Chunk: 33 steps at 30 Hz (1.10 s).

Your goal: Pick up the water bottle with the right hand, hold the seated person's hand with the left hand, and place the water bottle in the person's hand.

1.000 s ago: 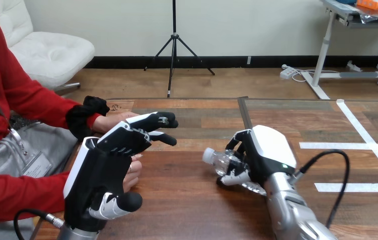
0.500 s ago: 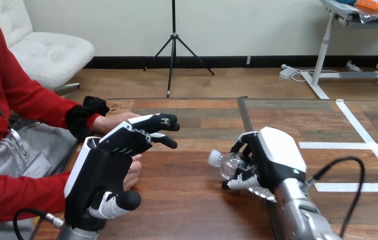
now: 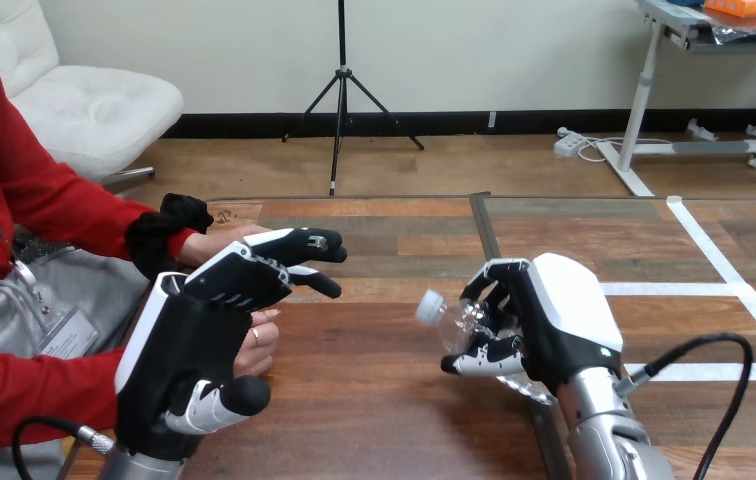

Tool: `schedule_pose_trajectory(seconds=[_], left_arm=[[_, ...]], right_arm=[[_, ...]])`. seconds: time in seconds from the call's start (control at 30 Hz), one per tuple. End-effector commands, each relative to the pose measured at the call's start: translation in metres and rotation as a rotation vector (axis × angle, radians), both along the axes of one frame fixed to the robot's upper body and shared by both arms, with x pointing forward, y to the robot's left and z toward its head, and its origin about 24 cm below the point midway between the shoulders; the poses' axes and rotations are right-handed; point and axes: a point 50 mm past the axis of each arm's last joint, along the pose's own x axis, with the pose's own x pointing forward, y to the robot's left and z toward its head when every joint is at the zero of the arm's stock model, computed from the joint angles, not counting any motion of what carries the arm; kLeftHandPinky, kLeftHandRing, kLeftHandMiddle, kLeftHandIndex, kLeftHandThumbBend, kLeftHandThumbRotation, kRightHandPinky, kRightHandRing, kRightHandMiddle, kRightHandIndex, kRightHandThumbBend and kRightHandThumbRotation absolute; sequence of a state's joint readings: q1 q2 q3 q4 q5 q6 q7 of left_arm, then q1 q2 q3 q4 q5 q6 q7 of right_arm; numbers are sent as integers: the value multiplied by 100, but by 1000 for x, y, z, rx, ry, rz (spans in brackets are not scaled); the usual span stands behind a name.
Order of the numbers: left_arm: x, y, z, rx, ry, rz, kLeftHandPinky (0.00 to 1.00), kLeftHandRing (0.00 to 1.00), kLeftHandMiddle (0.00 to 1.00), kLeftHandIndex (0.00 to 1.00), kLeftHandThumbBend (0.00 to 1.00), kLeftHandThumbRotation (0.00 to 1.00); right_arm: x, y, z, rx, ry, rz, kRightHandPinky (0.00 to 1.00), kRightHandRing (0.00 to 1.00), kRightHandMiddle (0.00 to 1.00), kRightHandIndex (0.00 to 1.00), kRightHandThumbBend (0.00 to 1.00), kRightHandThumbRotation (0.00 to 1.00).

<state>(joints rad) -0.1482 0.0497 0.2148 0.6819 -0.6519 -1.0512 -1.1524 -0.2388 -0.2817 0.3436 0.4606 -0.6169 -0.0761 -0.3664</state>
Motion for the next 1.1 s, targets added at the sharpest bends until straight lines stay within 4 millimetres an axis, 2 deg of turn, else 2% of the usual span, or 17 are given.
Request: schedule_pose_trajectory(seconds=[0.0,0.43,1.07], left_arm=[[12,3,12,12,-46,-5,60,75,77,72,92,64],[13,6,11,16,-30,-24,60,74,76,72,95,65],[13,7,12,65,-26,-35,61,75,76,73,93,64]], right_arm=[[11,7,40,90,-213,18,37,40,46,48,81,0],[0,6,50,212,-289,14,36,40,46,47,80,0],[-12,5,67,425,-415,47,37,40,46,48,78,0]])
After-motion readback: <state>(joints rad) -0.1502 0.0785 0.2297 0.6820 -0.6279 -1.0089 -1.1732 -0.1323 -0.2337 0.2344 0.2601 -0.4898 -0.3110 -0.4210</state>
